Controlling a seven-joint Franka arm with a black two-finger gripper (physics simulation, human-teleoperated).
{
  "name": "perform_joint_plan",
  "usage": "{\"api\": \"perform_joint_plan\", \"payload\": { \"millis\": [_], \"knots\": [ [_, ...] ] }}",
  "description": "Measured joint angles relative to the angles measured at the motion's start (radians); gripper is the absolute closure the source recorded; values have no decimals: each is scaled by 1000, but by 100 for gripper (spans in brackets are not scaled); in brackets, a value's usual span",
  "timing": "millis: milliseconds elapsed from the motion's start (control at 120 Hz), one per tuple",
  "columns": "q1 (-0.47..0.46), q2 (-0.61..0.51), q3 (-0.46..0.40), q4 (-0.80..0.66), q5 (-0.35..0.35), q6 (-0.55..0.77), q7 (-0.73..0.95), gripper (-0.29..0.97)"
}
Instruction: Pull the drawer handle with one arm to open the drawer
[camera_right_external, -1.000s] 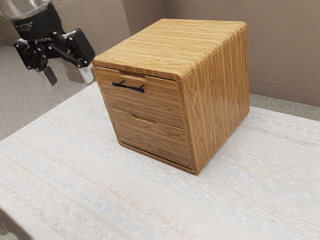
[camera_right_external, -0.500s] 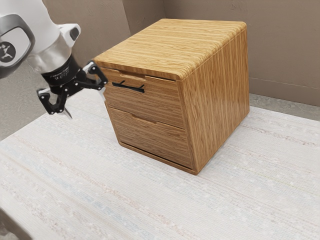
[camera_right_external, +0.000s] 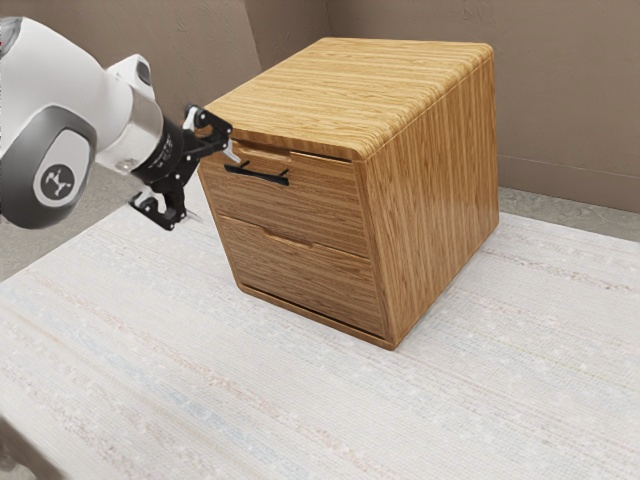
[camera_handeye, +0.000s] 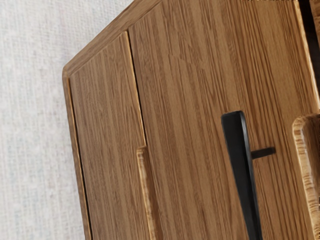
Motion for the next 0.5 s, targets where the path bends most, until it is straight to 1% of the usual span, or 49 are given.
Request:
{"api": "perform_joint_plan", "payload": {
  "millis": [500],
  "knots": [
    [0,81,0,25,-2,73,-141,0]
  ]
}}
